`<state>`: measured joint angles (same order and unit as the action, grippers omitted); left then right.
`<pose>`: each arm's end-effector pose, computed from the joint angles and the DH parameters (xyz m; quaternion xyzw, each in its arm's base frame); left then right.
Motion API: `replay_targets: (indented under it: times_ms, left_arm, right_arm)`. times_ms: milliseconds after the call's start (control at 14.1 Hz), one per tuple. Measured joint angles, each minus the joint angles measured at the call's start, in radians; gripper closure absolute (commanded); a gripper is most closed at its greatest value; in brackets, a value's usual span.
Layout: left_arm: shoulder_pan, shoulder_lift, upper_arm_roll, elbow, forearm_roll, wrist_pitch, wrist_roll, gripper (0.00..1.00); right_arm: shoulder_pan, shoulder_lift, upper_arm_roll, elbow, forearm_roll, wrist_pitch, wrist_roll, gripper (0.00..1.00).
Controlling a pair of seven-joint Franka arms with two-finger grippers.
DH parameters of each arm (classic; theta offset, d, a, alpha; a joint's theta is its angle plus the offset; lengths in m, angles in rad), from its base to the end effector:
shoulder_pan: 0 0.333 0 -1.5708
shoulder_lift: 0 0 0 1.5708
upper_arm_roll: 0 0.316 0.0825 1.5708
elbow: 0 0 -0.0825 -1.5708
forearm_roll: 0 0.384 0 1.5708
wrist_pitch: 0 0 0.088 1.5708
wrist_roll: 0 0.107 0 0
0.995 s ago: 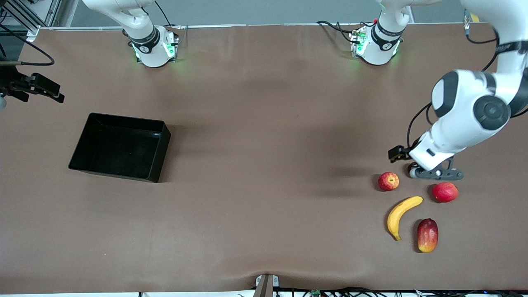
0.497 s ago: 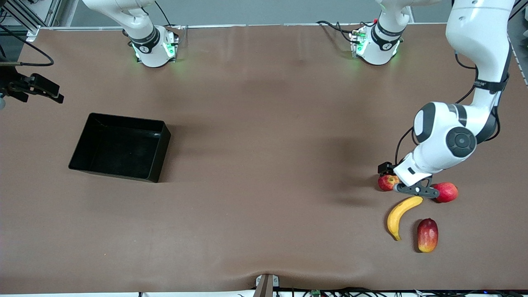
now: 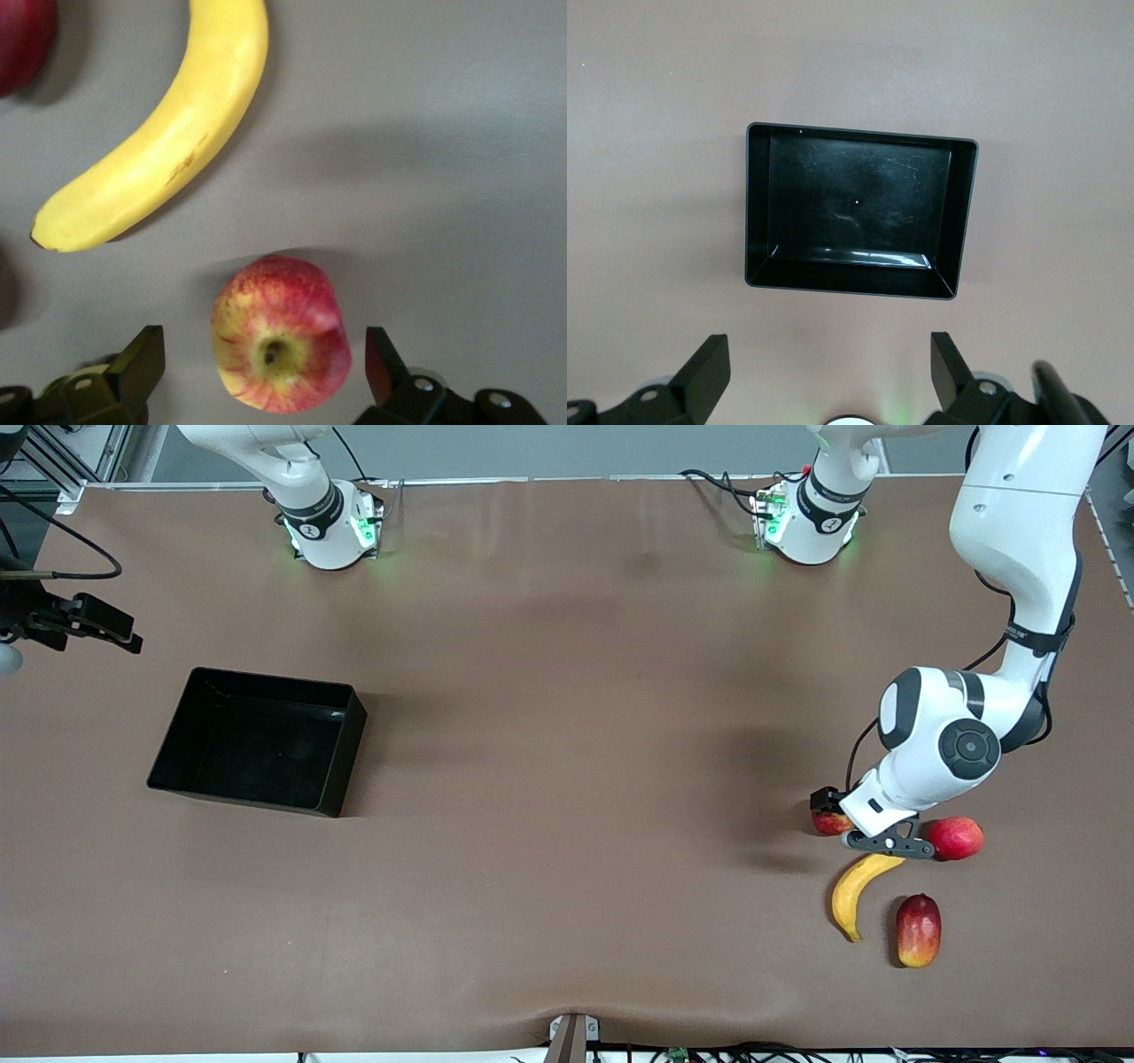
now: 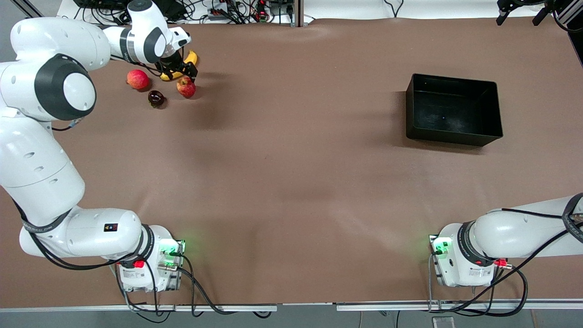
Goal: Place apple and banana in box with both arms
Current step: 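Lower the left gripper around the apple and close it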
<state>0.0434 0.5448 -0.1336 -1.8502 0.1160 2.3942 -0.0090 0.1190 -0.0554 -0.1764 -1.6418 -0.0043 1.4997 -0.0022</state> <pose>0.6420 -0.0519 0.2304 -0.9973 0.0733 -0.0032 0.0048 0.5277 -0.0334 0.6149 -0.9987 0.0273 0.0437 0.0040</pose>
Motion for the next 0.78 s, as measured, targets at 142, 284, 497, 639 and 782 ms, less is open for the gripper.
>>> replay_targets:
  times_ms: [142,284,497,639,782]
  left_arm:
    - [0.007,0.012,0.0,0.0,0.0,0.011,-0.042,0.09]
    - [0.005,0.021,-0.002,0.0,0.0,0.019,-0.093,0.1]
    - [0.004,0.036,-0.003,0.0,0.0,0.038,-0.112,0.23]
    - [0.005,0.047,-0.003,0.001,0.0,0.052,-0.113,0.53]
    - [0.005,0.049,-0.003,0.005,0.0,0.055,-0.113,0.85]
  right_arm:
    - [0.0,0.0,0.0,0.001,0.0,0.001,0.0,0.0]
    - [0.0,0.0,0.0,0.001,0.0,0.0,0.0,0.0]
    - [-0.002,0.001,0.0,0.001,0.0,0.0,0.0,0.0]
    - [-0.002,0.002,0.0,0.001,0.0,0.0,0.0,0.0]
    - [-0.002,0.002,-0.001,0.001,0.0,0.0,0.0,0.0]
